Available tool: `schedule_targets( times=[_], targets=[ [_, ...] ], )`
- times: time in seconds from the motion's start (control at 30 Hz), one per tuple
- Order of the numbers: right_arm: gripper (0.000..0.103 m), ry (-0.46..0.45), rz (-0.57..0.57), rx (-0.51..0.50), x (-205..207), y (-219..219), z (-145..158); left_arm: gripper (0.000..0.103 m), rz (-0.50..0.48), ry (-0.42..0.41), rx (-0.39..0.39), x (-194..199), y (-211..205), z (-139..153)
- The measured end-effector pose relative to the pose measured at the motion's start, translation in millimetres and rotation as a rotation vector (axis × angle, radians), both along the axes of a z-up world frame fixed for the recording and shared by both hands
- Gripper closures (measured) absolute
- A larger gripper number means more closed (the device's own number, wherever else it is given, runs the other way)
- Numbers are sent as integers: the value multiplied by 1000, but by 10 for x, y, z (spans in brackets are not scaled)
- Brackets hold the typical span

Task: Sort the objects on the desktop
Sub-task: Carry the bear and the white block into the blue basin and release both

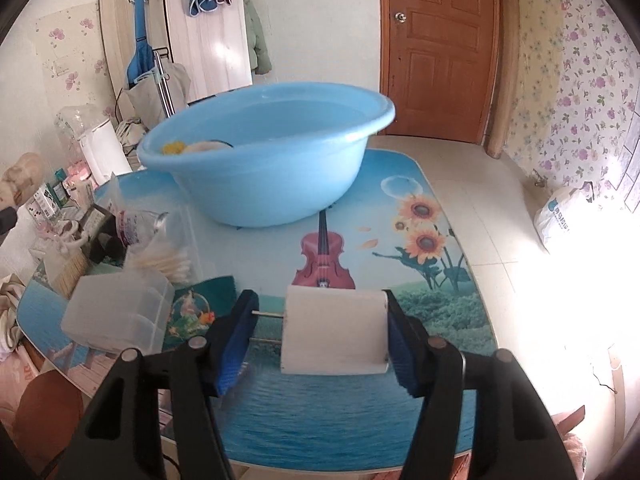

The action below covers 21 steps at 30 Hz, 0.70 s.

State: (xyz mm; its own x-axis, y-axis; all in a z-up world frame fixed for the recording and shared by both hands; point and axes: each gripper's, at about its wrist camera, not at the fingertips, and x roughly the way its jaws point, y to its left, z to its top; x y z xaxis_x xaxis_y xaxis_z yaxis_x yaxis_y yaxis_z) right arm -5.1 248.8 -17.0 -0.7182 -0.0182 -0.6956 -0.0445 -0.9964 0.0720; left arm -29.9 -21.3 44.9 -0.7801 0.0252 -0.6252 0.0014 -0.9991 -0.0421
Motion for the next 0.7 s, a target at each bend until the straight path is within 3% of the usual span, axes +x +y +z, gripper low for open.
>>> schedule_targets(
  times=[0.2,0.4,0.7],
  targets=[
    [43,86,32,-21,-94,1,385,58,-112,29,8,-328,463,129],
    [43,171,20,-21,-402,123,640,57,-185,20,7,-694,833,51],
    [43,130,40,-13,-923,196,514,56,-251,28,-33,-1226,1177,8]
  ],
)
